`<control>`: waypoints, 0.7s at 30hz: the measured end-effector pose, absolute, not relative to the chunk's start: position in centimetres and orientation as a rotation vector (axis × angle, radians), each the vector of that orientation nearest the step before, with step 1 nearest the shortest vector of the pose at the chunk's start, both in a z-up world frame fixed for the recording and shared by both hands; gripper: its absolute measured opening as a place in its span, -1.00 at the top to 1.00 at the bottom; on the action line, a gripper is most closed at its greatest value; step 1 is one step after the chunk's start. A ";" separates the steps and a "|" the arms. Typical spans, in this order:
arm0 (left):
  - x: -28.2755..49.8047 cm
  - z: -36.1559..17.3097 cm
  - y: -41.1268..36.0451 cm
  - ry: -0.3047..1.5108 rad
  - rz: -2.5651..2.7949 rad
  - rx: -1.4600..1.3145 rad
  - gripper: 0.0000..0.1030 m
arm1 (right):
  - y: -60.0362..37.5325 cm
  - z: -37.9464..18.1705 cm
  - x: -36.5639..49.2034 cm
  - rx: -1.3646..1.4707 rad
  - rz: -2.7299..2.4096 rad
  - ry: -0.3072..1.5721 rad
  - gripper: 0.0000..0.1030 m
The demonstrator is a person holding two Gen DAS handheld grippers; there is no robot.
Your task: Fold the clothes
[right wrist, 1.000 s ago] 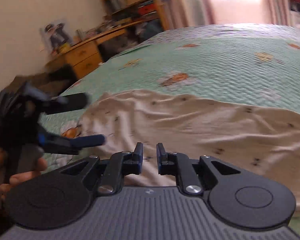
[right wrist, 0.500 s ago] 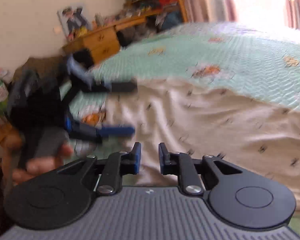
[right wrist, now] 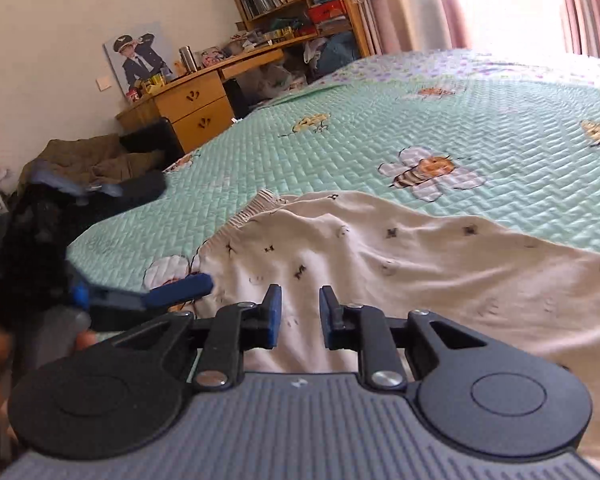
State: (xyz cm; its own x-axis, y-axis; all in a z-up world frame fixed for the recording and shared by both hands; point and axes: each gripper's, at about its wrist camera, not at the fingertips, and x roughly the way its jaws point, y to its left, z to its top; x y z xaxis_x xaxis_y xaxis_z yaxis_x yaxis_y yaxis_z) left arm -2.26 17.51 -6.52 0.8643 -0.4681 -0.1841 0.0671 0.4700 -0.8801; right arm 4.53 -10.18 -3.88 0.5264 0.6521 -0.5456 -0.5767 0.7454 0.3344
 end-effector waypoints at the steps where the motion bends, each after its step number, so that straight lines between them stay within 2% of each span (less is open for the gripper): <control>1: -2.2 -6.5 17.5 0.437 -0.342 -1.035 -0.96 | -9.3 -4.8 4.8 0.112 0.747 0.739 0.55; 3: -2.2 -6.5 17.5 0.439 -0.350 -1.033 -0.96 | -8.1 -6.5 4.4 0.094 0.742 0.820 0.55; 12: -3.5 -5.9 19.0 0.339 -0.314 -1.062 -0.98 | -7.0 -3.3 4.2 0.054 0.797 0.697 0.55; 16: -3.7 -6.1 19.6 0.338 -0.317 -1.079 -0.98 | -4.1 -5.7 4.8 0.024 0.838 0.800 0.55; 21: -3.5 -6.1 19.6 0.339 -0.347 -1.082 -0.98 | -5.7 -5.2 4.7 0.102 0.882 0.775 0.55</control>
State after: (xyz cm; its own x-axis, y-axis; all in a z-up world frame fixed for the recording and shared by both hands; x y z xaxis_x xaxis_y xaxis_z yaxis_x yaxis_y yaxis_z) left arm -3.52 19.60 -6.09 0.8954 -0.4343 -0.0978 0.1088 0.4266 -0.8979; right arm 4.73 -5.67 -5.20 0.3864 0.7267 -0.5680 -0.6566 0.6492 0.3839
